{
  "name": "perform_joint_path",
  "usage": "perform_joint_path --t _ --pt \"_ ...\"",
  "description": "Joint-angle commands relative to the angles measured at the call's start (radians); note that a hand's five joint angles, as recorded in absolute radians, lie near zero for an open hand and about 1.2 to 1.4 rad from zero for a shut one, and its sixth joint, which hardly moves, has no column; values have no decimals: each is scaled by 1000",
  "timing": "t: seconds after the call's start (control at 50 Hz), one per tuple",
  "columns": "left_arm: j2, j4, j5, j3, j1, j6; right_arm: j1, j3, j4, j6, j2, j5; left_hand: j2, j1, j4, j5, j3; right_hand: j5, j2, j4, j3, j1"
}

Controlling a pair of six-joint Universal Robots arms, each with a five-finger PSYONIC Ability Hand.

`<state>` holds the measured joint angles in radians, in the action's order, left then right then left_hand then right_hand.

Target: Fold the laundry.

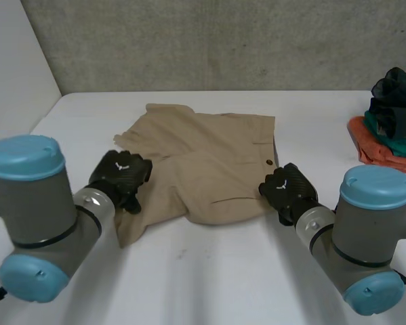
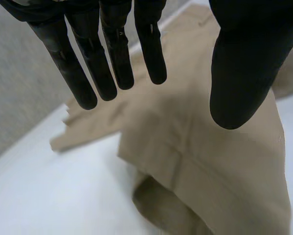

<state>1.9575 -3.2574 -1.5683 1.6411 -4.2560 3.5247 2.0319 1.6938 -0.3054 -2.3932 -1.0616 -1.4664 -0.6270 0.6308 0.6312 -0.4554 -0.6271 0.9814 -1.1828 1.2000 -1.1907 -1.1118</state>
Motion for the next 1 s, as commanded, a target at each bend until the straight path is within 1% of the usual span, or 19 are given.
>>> perform_joint_path --t 0.02,0.16,0.22,0.26,0.28,0.3,0.38,0.44,0.46,0.48,0.5,0.52,0.56,0.62,0.72,0.76,0.88,0.96,1.0 --pt "77 27 2 -49 -21 0 -2 -2 0 0 0 0 -100 96 96 -97 -100 240 -213 196 -206 -284" --pt "165 25 33 -87 -36 3 -2 0 0 0 2 -5 -206 202 202 -203 -206 240 -213 196 -206 -284" --pt "179 -5 33 -93 -38 3 -2 0 0 2 2 -6 -460 457 456 -457 -460 240 -213 196 -206 -284" --pt "181 -22 33 -90 -39 3 -2 0 2 2 0 -8 -552 548 548 -549 -552 240 -213 196 -206 -284" --pt "179 -40 34 -86 -39 2 -1 0 2 2 0 -8 -715 711 711 -712 -715 240 -213 196 -206 -284" --pt "179 -53 34 -83 -38 2 -1 0 2 2 0 -8 -769 765 765 -766 -769 240 -213 196 -206 -284" --pt "178 -50 33 -76 -35 5 -2 0 8 5 -1 -15 -769 765 765 -766 -769 240 -213 196 -206 -284" --pt "127 -36 27 -55 -33 6 -1 -3 31 17 -33 -25 -769 765 765 -766 -769 240 -213 196 -206 -284" --pt "42 -19 27 -22 -35 8 -2 -2 46 23 -56 -26 -769 765 765 -766 -769 240 -213 196 -206 -284" --pt "9 -12 27 -8 -35 8 -2 0 72 34 -98 -26 -769 765 765 -766 -769 240 -213 196 -206 -284" --pt "-88 2 30 32 -36 11 -4 0 90 40 -119 -26 -769 765 765 -766 -769 240 -213 196 -206 -284" --pt "-94 4 30 36 -36 11 -4 -2 107 48 -136 -23 -769 765 765 -766 -769 240 -213 196 -206 -284" --pt "-187 18 31 74 -35 13 -4 -14 158 68 -179 -22 -769 765 765 -766 -769 240 -213 196 -206 -284" --pt "-262 47 31 120 -27 20 -4 -25 215 83 -213 -20 -769 765 765 -766 -769 240 -213 196 -206 -284" --pt "-342 136 27 183 -21 45 -6 -36 279 91 -230 -19 -769 765 765 -766 -769 240 -213 196 -206 -284" --pt "-348 145 30 194 -19 49 -6 -40 295 91 -230 -19 -769 765 765 -766 -769 240 -213 196 -206 -284" --pt "-354 191 -13 200 -15 62 -10 -26 362 130 -239 -29 -769 765 765 -766 -769 240 -213 196 -206 -284" --pt "-434 332 -32 227 17 114 -33 -11 491 190 -328 -31 -769 765 765 -766 -769 240 -213 196 -206 -284" --pt "-518 440 -30 235 66 153 -59 4 587 226 -402 -26 -769 765 765 -766 -769 240 -213 196 -206 -284"
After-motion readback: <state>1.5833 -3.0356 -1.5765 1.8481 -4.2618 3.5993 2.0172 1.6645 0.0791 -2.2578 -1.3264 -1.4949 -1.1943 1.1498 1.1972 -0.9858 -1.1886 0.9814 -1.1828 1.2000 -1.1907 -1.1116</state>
